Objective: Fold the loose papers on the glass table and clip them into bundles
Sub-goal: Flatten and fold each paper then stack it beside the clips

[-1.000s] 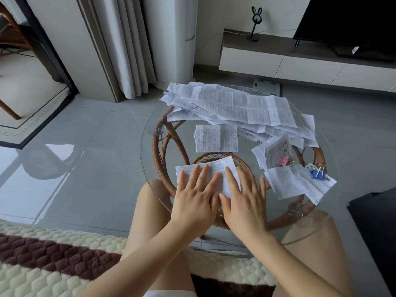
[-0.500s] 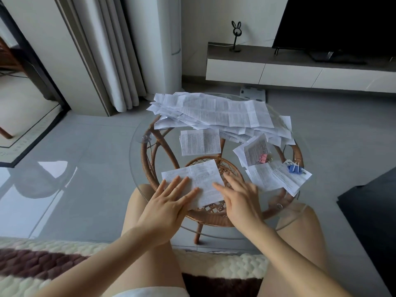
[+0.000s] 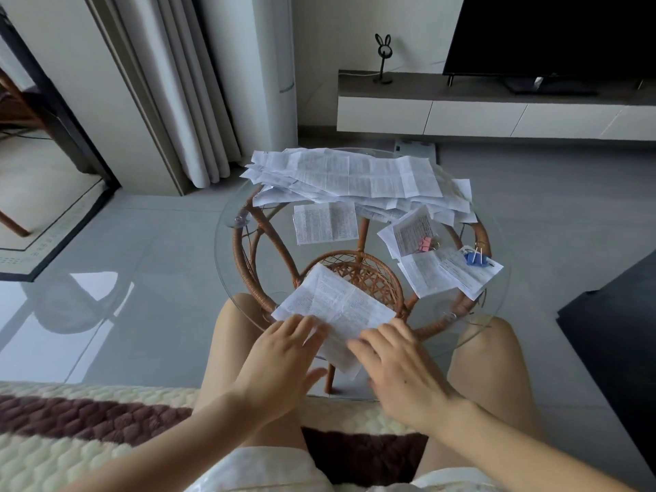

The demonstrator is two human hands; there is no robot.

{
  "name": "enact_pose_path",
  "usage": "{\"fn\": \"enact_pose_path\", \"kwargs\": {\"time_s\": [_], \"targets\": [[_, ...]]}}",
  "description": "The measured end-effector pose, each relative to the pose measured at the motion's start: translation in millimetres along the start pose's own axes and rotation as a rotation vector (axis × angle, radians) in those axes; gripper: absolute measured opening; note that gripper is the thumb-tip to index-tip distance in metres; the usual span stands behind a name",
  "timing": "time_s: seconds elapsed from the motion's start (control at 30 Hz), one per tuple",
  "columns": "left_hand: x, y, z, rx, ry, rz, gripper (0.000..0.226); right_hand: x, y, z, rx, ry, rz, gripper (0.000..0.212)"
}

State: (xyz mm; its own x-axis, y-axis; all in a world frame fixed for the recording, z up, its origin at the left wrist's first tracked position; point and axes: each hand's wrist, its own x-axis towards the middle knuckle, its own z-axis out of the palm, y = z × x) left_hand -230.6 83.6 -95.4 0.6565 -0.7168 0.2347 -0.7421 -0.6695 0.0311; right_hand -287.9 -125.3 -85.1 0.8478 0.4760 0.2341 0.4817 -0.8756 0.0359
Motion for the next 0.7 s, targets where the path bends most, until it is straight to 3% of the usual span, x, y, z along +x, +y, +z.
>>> {"fn": "enact_pose_path", "kwargs": {"time_s": [0.07,0.13,0.27,0.43,0.5,0.6,0.7], "targets": [[3,-1,1,-0.084,0.058,0.003,0.038,7,17,2,0.033,0.015,0.028,0.065],[0,-4,2,-0.167,0.055,0.039,0.04,12,30,1,0.035,-0.061,0.024,0.074],[-2,-28,1,-0.229,0.089,0.134,0.037,7,26,-2,0.105,-0.104,0.004,0.049],[12,-33,-9,-0.243,0.16,-0.068,0.023,3,23,2,0.242,0.081,0.002,0.023],[14,-30,-6,-0.299,0.182,-0.134,0.012,7,23,7,0.32,0.127,0.102,0.022],[13,-26,0,-0.396,0.26,-0.304,0.03,18,24,8,0.407,0.158,0.39,0.039],[12,-21,-1,-0.499,0.292,-0.492,0.02,27,23,6,0.411,0.078,0.631,0.04]]}}
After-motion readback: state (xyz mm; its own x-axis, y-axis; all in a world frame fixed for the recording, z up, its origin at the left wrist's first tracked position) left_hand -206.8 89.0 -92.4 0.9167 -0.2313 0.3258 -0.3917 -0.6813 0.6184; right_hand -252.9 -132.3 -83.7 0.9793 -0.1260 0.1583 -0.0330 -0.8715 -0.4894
